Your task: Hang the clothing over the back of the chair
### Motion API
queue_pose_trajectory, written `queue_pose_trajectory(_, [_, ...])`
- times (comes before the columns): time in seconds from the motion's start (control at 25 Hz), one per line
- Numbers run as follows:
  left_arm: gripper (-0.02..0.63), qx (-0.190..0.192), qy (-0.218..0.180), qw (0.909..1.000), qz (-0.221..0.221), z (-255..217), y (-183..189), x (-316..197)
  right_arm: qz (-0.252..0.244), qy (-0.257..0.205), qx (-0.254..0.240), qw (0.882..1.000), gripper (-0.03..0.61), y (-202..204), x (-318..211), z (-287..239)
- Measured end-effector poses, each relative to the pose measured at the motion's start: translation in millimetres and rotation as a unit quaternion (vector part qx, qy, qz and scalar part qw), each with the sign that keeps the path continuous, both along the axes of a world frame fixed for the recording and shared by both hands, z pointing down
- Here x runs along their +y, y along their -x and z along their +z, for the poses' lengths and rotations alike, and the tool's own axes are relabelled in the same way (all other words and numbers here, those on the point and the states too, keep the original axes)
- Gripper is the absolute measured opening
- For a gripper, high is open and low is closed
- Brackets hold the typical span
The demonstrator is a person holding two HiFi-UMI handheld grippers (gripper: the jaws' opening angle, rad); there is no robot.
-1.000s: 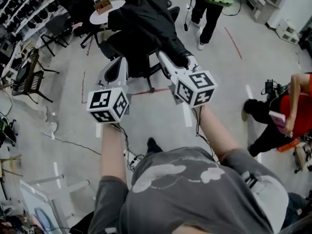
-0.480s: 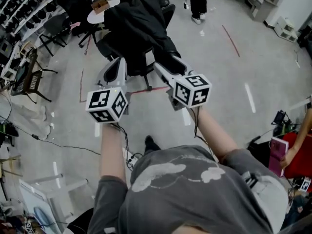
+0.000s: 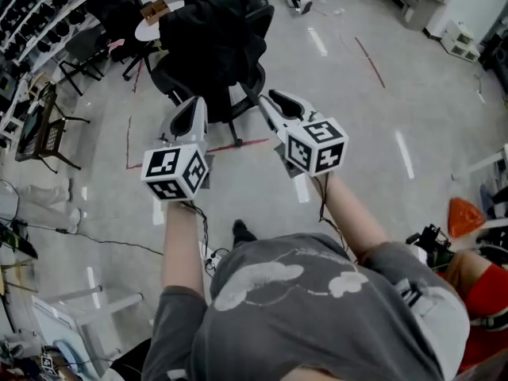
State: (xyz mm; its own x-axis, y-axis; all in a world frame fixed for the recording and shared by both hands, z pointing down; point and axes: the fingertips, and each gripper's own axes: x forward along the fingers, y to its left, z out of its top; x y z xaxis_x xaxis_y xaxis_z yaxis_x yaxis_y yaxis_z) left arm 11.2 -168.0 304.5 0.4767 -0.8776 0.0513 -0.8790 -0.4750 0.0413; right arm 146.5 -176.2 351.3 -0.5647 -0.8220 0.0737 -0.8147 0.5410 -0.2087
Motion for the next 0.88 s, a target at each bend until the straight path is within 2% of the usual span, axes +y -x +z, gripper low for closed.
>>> queue_pose_trajectory(0.08, [0.002,0.002,0.007,1.0,0.002,4,-4,3,-0.003,0.002,0.006,1.0,0.022,-4,3,0])
queue_pose_trajectory(0.16, [0.002,0.005,0.013,0.9999,0.002,10,-7,6,-0.009,0.009,0.021,1.0,-0.009,-5,6,4])
queue_pose_trajectory(0.68, [0.002,0.01,0.044,0.999,-0.003,41,-8,24,-0.02,-0.002,0.051,0.999,-0.011,-8,18,8])
queue_pose_trajectory(0.88, [0.002,0.016,0.053,0.9984,-0.009,52,0,31,-0.022,-0.01,0.048,0.999,-0.011,-4,24,9])
